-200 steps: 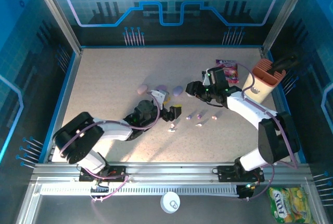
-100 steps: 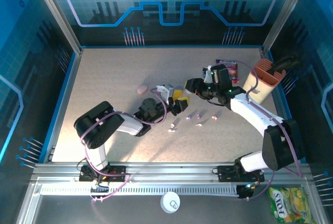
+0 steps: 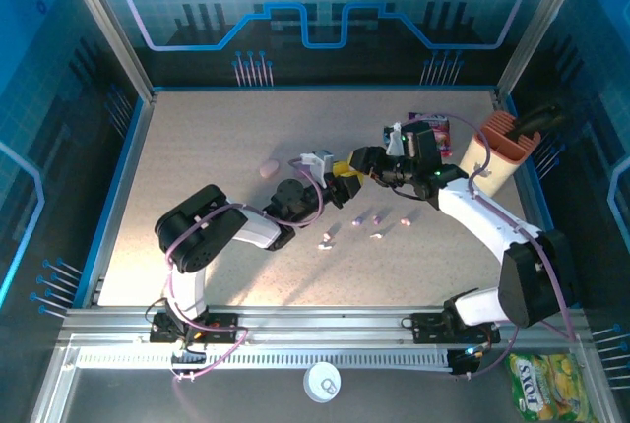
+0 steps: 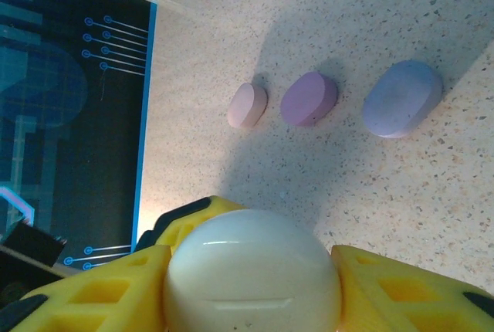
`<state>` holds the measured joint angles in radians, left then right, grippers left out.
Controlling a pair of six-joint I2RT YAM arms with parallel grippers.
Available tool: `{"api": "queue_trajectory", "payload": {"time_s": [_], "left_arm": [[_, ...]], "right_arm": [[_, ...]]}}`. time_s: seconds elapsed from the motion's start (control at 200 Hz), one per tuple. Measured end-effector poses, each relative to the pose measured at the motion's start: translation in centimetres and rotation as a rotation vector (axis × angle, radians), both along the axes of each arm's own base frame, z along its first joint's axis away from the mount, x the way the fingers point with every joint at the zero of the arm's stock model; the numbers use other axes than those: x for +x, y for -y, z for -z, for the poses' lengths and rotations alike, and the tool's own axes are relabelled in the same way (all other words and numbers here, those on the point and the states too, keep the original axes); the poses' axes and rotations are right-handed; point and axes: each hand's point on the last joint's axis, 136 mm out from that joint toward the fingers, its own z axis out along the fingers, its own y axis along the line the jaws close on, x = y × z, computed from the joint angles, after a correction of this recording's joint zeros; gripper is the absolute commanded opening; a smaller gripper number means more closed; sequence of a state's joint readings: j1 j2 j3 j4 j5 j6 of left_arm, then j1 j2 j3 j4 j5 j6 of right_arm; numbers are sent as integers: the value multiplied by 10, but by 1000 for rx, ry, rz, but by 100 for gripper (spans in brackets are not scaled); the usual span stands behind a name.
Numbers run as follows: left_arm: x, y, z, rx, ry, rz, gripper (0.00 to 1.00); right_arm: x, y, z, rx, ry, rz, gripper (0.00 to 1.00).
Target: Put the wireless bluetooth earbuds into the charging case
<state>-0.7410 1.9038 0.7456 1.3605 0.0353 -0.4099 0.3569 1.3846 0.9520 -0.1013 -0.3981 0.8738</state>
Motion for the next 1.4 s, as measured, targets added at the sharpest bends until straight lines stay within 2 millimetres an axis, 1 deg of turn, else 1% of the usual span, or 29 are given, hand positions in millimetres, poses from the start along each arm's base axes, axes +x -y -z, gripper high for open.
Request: {"api": "queue_trajectory", "payload": {"time_s": [0.04, 0.175, 0.22, 0.3, 0.37, 0.395, 0.47, 0.565, 0.605, 0.72, 0.795, 0.875, 0.945, 1.07, 1.166, 1.261, 1.316, 1.401], "left_arm": [[0, 0, -2, -10, 0, -1, 35], [1, 0, -3, -16, -1, -3, 14], [1, 0, -3, -13, 3, -3, 11], [1, 0, -4, -16, 1, -3, 8], [1, 0, -4, -16, 2, -2, 7], [0, 0, -4, -16, 3, -1, 7], [0, 0, -5, -21, -1, 0, 7], [-3, -5, -8, -47, -25, 10, 7], [-4, -9, -9, -60, -43, 15, 7], [-7, -20, -14, -113, -97, 36, 7], [-11, -28, -22, -162, -141, 63, 7], [-16, -31, -36, -231, -185, 112, 5], [-21, -30, -45, -275, -224, 162, 5], [-31, -21, -57, -351, -318, 267, 5], [-35, -14, -69, -399, -372, 341, 6], [-38, -9, -80, -431, -403, 390, 6], [-40, -8, -83, -445, -424, 410, 6], [-43, -6, -85, -457, -455, 439, 6]], "right_arm": [[0, 0, -1, 4, 4, 0, 51], [4, 1, -3, 4, 17, 17, 51], [5, 1, -3, 3, 19, 25, 51], [5, 2, -3, 3, 18, 29, 52], [5, 2, -3, 4, 19, 29, 58], [5, 2, -4, 3, 21, 28, 62], [2, 0, -8, 2, 39, 11, 71], [-4, 1, -20, -2, 99, -8, 79], [-7, 3, -28, 4, 136, -15, 81], [-20, 14, -56, 45, 265, -25, 82], [-31, 25, -66, 71, 336, -23, 81], [-43, 34, -72, 99, 397, -26, 79], [-53, 38, -73, 130, 430, -32, 78], [-66, 37, -80, 190, 464, -63, 76], [-70, 34, -92, 243, 490, -87, 74], [-69, 31, -102, 292, 504, -100, 71], [-66, 29, -104, 320, 498, -101, 70], [-59, 26, -101, 359, 471, -102, 68]]}}
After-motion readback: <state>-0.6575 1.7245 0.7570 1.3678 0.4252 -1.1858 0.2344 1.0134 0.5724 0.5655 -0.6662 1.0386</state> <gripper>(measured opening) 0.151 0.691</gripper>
